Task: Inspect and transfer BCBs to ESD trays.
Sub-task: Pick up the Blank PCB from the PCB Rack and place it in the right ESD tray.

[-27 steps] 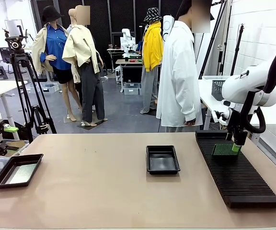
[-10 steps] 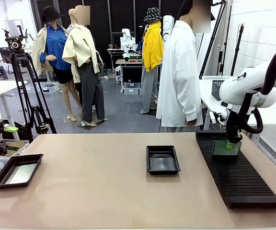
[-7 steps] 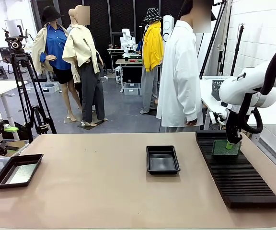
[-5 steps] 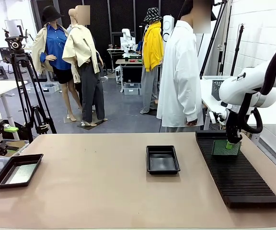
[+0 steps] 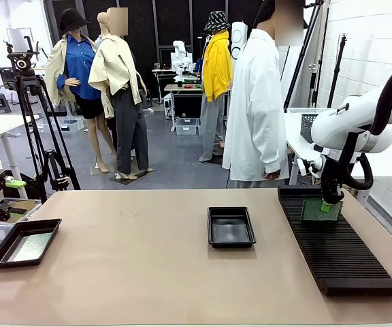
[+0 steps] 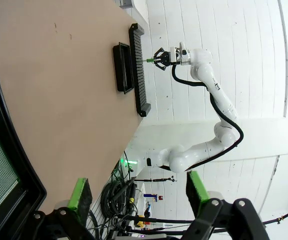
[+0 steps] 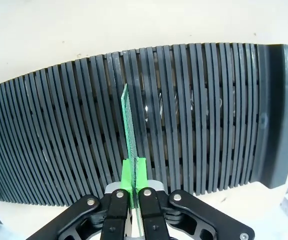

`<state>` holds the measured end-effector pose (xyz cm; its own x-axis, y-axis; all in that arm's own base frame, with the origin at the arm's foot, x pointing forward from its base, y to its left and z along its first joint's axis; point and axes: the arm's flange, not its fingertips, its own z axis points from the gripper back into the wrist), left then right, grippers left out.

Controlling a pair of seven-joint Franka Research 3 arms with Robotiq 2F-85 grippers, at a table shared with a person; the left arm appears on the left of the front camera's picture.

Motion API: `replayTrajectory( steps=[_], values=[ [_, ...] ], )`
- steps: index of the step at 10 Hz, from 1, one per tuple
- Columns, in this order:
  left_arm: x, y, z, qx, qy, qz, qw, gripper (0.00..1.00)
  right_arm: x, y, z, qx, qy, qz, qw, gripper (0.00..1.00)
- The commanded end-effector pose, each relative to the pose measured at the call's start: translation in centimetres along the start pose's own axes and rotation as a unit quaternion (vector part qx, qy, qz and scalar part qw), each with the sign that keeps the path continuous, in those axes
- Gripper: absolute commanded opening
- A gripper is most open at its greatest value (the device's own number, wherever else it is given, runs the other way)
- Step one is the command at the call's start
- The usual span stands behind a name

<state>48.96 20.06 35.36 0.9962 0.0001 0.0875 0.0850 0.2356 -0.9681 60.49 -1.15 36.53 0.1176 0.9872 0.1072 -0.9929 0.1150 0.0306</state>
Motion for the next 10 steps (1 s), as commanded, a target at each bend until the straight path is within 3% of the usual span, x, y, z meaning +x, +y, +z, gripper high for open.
replayTrajectory(
  steps=[1, 6, 10],
  values=[
    [0.0, -0.3, 0.1, 0.002, -0.002, -0.002, 1.0, 1.0, 0.0, 0.0, 0.0, 0.0, 0.0, 0.0, 1.0, 0.0],
    [0.0, -0.3, 0.1, 0.002, -0.002, -0.002, 1.0, 1.0, 2.0, 2.9, 6.2, -0.034, 0.026, -0.025, 0.999, 0.0],
    [0.0, -0.3, 0.1, 0.002, -0.002, -0.002, 1.0, 1.0, 3.8, 6.0, 9.1, 0.003, 0.017, -0.106, 0.994, 0.0]
  ],
)
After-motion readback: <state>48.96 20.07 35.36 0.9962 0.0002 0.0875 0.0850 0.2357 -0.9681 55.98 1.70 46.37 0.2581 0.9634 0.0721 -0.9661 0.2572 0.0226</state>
